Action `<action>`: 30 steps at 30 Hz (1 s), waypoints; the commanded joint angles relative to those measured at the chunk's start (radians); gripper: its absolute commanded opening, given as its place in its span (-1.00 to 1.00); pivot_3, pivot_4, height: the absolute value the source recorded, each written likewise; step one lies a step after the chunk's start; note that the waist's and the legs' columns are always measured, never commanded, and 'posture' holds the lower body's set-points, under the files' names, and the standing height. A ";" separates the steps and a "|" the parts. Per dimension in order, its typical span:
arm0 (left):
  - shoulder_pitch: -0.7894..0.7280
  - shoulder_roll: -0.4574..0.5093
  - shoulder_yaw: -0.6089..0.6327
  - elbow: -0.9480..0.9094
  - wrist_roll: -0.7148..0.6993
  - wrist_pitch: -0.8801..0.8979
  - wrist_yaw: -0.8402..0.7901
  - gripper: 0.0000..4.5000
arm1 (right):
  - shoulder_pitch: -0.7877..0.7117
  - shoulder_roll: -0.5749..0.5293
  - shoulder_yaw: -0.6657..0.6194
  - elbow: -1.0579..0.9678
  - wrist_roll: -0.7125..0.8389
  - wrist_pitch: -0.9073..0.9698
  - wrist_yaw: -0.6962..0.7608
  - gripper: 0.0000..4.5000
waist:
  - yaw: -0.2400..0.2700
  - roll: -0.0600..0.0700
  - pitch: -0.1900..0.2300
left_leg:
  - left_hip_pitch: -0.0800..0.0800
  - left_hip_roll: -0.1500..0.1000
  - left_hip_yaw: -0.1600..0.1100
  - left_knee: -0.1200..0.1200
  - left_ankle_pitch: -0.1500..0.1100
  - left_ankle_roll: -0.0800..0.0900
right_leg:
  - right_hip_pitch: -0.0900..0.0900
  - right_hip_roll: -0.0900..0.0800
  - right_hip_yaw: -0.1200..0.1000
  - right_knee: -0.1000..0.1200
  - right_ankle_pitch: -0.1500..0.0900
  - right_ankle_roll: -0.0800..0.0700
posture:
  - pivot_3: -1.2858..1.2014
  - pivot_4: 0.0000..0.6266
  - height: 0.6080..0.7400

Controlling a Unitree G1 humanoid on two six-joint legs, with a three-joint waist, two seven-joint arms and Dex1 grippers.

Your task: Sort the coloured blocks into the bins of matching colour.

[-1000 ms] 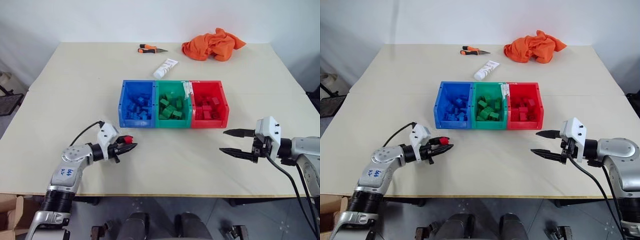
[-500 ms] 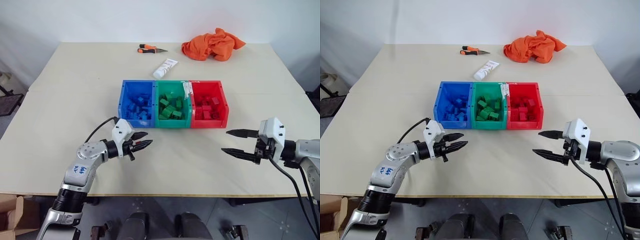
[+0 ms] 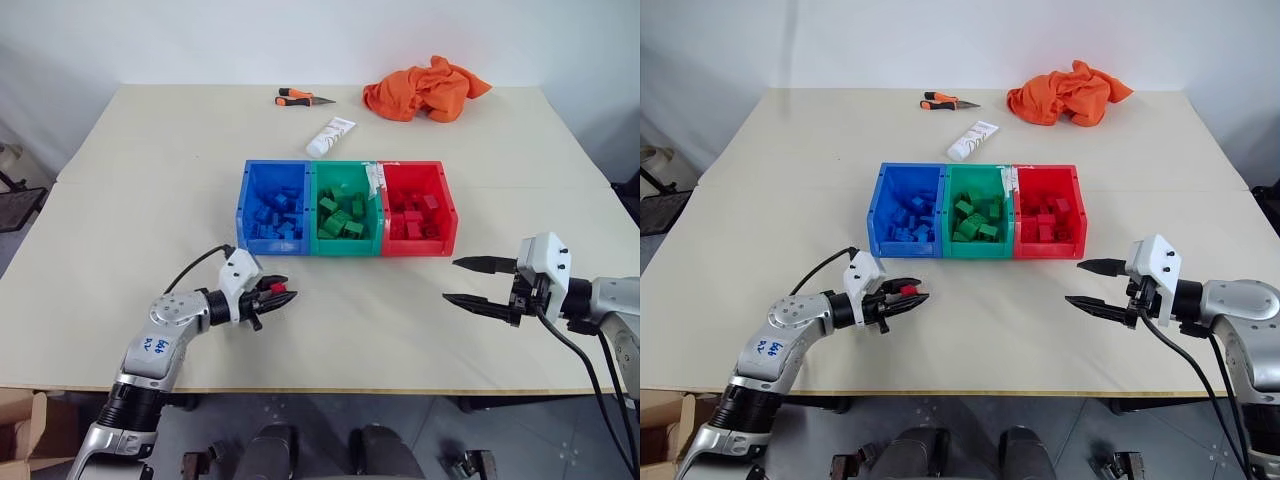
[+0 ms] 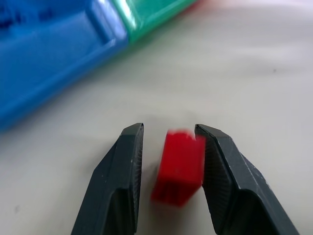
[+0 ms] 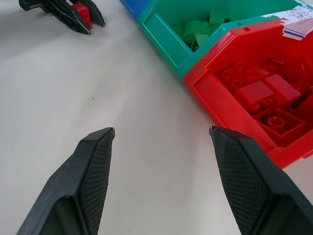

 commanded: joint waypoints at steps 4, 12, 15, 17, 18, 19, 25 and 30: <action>-0.006 0.008 -0.010 -0.001 0.008 -0.029 -0.022 -0.77 | 0.004 -0.007 -0.030 -0.027 0.018 -0.007 -0.009 0.44 | 0.000 0.000 0.000 | 0.000 0.000 0.000 0.000 0.000 0.000 | 0.000 0.000 0.000 0.000 0.000 0.000 | 0.03 -0.52 1.00; -0.026 -0.045 -0.044 -0.093 -0.029 0.017 -0.018 -0.77 | 0.012 -0.013 -0.048 -0.026 0.022 -0.008 -0.018 0.44 | 0.000 0.000 0.000 | 0.000 0.000 0.000 0.000 0.000 0.000 | 0.000 0.000 0.000 0.000 0.000 0.000 | 0.03 -0.52 1.00; -0.050 -0.103 -0.066 -0.144 -0.043 0.046 0.008 -0.77 | 0.016 -0.017 -0.061 -0.027 0.024 -0.008 -0.023 0.44 | 0.008 0.000 0.000 | 0.000 0.000 0.000 0.000 0.000 0.000 | 0.000 0.000 0.000 -0.001 0.000 0.000 | 0.03 -0.52 1.00; -0.078 -0.152 -0.084 -0.158 -0.043 0.039 0.031 -0.77 | 0.023 -0.020 -0.076 -0.030 0.027 -0.006 -0.026 0.44 | 0.014 0.000 0.000 | -0.001 0.000 0.000 0.000 0.000 0.000 | 0.000 0.000 0.000 -0.001 0.000 0.000 | 0.03 -0.52 1.00; -0.117 -0.202 -0.101 -0.142 -0.038 0.026 0.055 -0.77 | 0.032 -0.020 -0.093 -0.032 0.029 -0.006 -0.033 0.44 | 0.018 0.000 0.000 | 0.000 0.000 0.000 0.000 0.000 0.000 | 0.000 0.000 0.000 -0.001 0.000 0.000 | 0.03 -0.52 1.00; -0.158 -0.253 -0.118 -0.114 -0.031 0.009 0.073 -0.77 | 0.041 -0.020 -0.111 -0.033 0.028 -0.006 -0.040 0.44 | 0.024 0.000 0.000 | 0.000 0.000 0.000 0.001 0.000 0.000 | 0.000 0.000 0.000 -0.001 0.000 0.000 | 0.03 -0.52 1.00; -0.431 -0.484 -0.180 0.240 0.049 -0.175 0.120 -0.77 | 0.092 -0.013 -0.182 -0.061 0.026 -0.005 -0.085 0.44 | 0.033 -0.001 0.001 | -0.002 -0.002 0.001 0.002 0.000 0.001 | 0.001 0.000 -0.001 -0.002 0.001 0.002 | 0.03 -0.52 1.00; -0.724 -0.614 -0.122 0.717 0.098 -0.378 0.209 -0.77 | 0.157 0.011 -0.221 -0.131 0.039 0.005 -0.136 0.44 | 0.026 -0.004 0.002 | -0.002 -0.001 0.003 0.001 0.000 0.001 | 0.000 0.001 -0.001 -0.002 0.001 0.002 | 0.03 -0.52 1.00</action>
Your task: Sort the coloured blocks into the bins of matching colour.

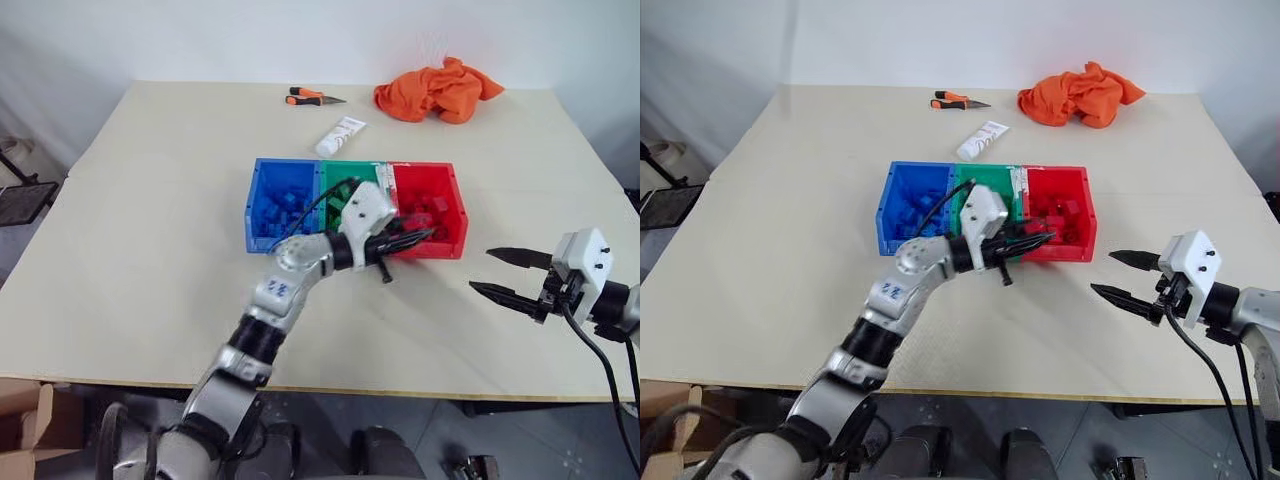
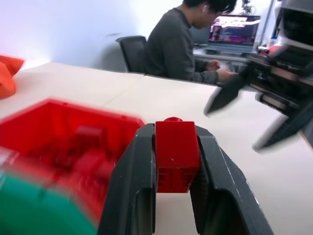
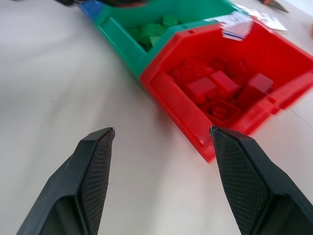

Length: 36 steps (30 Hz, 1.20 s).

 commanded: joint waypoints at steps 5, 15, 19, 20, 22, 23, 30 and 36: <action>-0.328 -0.078 0.075 0.539 0.087 -0.272 0.141 -0.35 | 0.119 0.043 -0.088 -0.148 0.043 0.013 -0.072 0.44 | -0.002 -0.004 0.002 | 0.000 0.000 0.002 -0.001 0.000 0.000 | -0.001 0.000 -0.001 0.001 0.000 0.000 | 0.03 -0.52 1.00; -0.356 -0.076 0.118 0.593 0.082 -0.343 0.040 0.89 | 0.136 0.040 -0.086 -0.160 0.053 0.014 -0.097 0.44 | -0.001 -0.005 0.003 | 0.000 0.000 0.001 -0.001 0.000 0.000 | -0.002 -0.001 0.001 0.002 0.000 0.000 | 0.03 -0.52 1.00; -0.248 -0.026 0.116 0.377 0.023 -0.210 -0.129 0.89 | 0.080 0.026 -0.059 -0.117 0.047 0.007 -0.073 0.44 | -0.004 -0.005 0.003 | 0.000 0.000 0.002 -0.001 0.000 0.000 | -0.003 -0.001 0.001 0.002 0.000 0.000 | 0.03 -0.52 1.00; -0.202 -0.010 0.113 0.287 -0.005 -0.155 -0.175 0.89 | 0.065 0.022 -0.053 -0.104 0.044 0.005 -0.066 0.44 | -0.005 -0.004 0.002 | 0.000 0.000 0.002 -0.001 0.000 0.000 | -0.003 -0.001 0.002 0.003 0.000 0.000 | 0.03 -0.52 1.00; -0.040 0.080 0.088 -0.001 -0.067 0.002 -0.263 0.89 | 0.020 0.011 -0.029 -0.064 0.035 -0.003 -0.042 0.44 | -0.011 -0.003 0.002 | 0.001 0.000 0.002 -0.002 0.000 0.000 | -0.003 0.000 0.004 0.003 0.000 0.000 | 0.03 -0.52 1.00; 0.050 0.141 0.077 -0.152 -0.096 0.091 -0.296 0.89 | -0.006 0.005 -0.016 -0.041 0.032 -0.007 -0.030 0.44 | -0.018 -0.003 0.002 | 0.001 0.001 0.002 -0.002 0.001 -0.001 | -0.003 0.000 0.005 0.003 0.000 0.000 | 0.03 -0.52 1.00; 0.386 0.502 0.161 -0.647 -0.229 0.419 -0.356 0.89 | -0.139 -0.020 0.061 0.098 0.006 -0.051 0.051 0.44 | -0.024 -0.002 0.001 | 0.003 0.002 -0.001 -0.001 0.001 -0.002 | -0.003 0.002 0.008 0.004 0.000 0.000 | 0.03 -0.52 1.00; 0.534 0.719 0.328 -0.661 -0.277 0.458 -0.378 0.89 | -0.216 -0.022 0.106 0.174 -0.016 -0.080 0.095 0.44 | -0.021 -0.002 0.001 | 0.003 0.001 -0.004 -0.002 0.001 -0.002 | -0.002 0.001 0.007 0.002 0.000 0.000 | 0.03 -0.52 1.00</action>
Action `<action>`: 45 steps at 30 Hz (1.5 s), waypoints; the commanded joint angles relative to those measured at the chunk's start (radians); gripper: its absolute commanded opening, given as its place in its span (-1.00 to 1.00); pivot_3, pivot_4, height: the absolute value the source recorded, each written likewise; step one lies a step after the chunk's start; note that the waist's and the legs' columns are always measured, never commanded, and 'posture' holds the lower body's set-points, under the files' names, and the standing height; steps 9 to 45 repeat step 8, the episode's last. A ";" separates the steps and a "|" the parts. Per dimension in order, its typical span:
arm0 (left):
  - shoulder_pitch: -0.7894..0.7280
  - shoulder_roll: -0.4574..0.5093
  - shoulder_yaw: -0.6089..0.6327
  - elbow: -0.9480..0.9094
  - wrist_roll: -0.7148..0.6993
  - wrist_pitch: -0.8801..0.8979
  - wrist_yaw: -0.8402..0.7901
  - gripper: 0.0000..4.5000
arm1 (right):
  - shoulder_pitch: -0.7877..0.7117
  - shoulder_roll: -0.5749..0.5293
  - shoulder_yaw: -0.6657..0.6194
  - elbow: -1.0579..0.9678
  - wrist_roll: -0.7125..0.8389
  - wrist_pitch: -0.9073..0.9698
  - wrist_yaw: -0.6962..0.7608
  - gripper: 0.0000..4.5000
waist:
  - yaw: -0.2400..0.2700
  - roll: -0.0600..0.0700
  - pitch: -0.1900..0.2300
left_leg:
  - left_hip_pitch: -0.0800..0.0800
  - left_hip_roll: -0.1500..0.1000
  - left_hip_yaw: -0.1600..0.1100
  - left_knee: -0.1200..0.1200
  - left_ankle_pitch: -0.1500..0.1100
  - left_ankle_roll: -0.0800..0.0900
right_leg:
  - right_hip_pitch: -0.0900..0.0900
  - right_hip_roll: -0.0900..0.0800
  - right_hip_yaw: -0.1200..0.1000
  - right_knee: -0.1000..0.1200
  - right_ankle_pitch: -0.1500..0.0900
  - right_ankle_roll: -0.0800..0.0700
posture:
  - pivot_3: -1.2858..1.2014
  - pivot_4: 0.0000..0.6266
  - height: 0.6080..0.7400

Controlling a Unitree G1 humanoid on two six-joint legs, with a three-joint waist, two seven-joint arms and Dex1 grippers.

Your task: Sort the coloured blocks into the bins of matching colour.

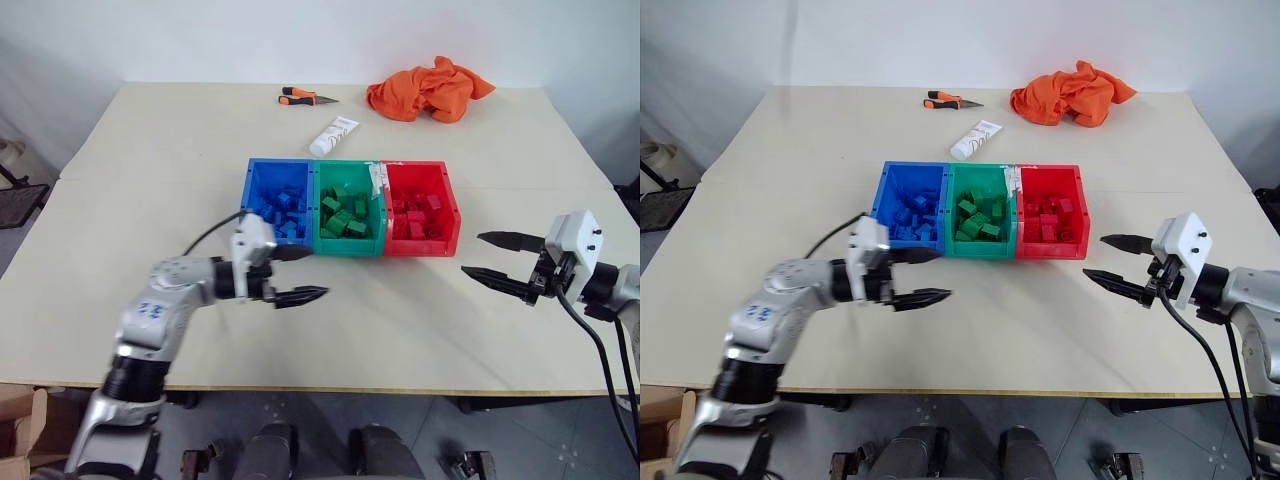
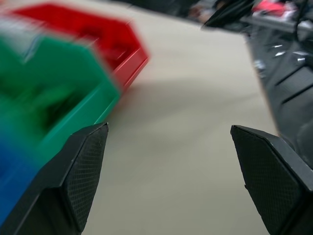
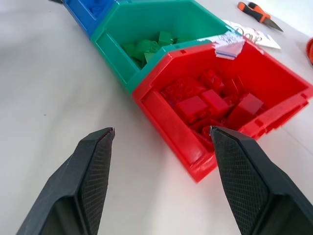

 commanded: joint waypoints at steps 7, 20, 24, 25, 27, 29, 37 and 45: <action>0.041 0.124 0.152 0.137 -0.002 -0.129 -0.019 0.89 | -0.028 -0.024 0.009 0.032 -0.014 -0.037 0.047 0.44 | 0.003 0.000 0.000 | 0.000 0.000 0.000 0.000 0.000 0.000 | 0.000 -0.001 -0.001 -0.001 0.000 0.000 | 0.03 -0.52 1.00; 0.036 0.124 0.151 0.147 -0.004 -0.137 -0.020 0.89 | -0.030 -0.024 0.010 0.035 -0.015 -0.037 0.048 0.44 | 0.003 0.000 0.000 | 0.000 0.000 0.000 0.000 0.000 0.001 | 0.000 -0.001 -0.001 -0.001 0.000 0.000 | 0.03 -0.52 1.00; 0.036 0.124 0.151 0.147 -0.004 -0.137 -0.020 0.89 | -0.030 -0.024 0.010 0.035 -0.015 -0.037 0.048 0.44 | 0.003 0.000 0.000 | 0.000 0.000 0.000 0.000 0.000 0.001 | 0.000 -0.001 -0.001 -0.001 0.000 0.000 | 0.03 -0.52 1.00; 0.036 0.124 0.151 0.147 -0.004 -0.137 -0.020 0.89 | -0.030 -0.024 0.010 0.035 -0.015 -0.037 0.048 0.44 | 0.003 0.000 0.000 | 0.000 0.000 0.000 0.000 0.000 0.001 | 0.000 -0.001 -0.001 -0.001 0.000 0.000 | 0.03 -0.52 1.00; 0.036 0.124 0.151 0.147 -0.004 -0.137 -0.020 0.89 | -0.030 -0.024 0.010 0.035 -0.015 -0.037 0.048 0.44 | 0.003 0.000 0.000 | 0.000 0.000 0.000 0.000 0.000 0.001 | 0.000 -0.001 -0.001 -0.001 0.000 0.000 | 0.03 -0.52 1.00; 0.036 0.124 0.151 0.147 -0.004 -0.137 -0.020 0.89 | -0.030 -0.024 0.010 0.035 -0.015 -0.037 0.048 0.44 | 0.003 0.000 0.000 | 0.000 0.000 0.000 0.000 0.000 0.001 | 0.000 -0.001 -0.001 -0.001 0.000 0.000 | 0.03 -0.52 1.00; 0.036 0.124 0.151 0.147 -0.004 -0.137 -0.020 0.89 | -0.030 -0.024 0.010 0.035 -0.015 -0.037 0.048 0.44 | 0.003 0.000 0.000 | 0.000 0.000 0.000 0.000 0.000 0.001 | 0.000 -0.001 -0.001 -0.001 0.000 0.000 | 0.03 -0.52 1.00; 0.036 0.124 0.151 0.147 -0.004 -0.137 -0.020 0.89 | -0.030 -0.024 0.010 0.035 -0.015 -0.037 0.048 0.44 | 0.003 0.000 0.000 | 0.000 0.000 0.000 0.000 0.000 0.001 | 0.000 -0.001 -0.001 -0.001 0.000 0.000 | 0.03 -0.52 1.00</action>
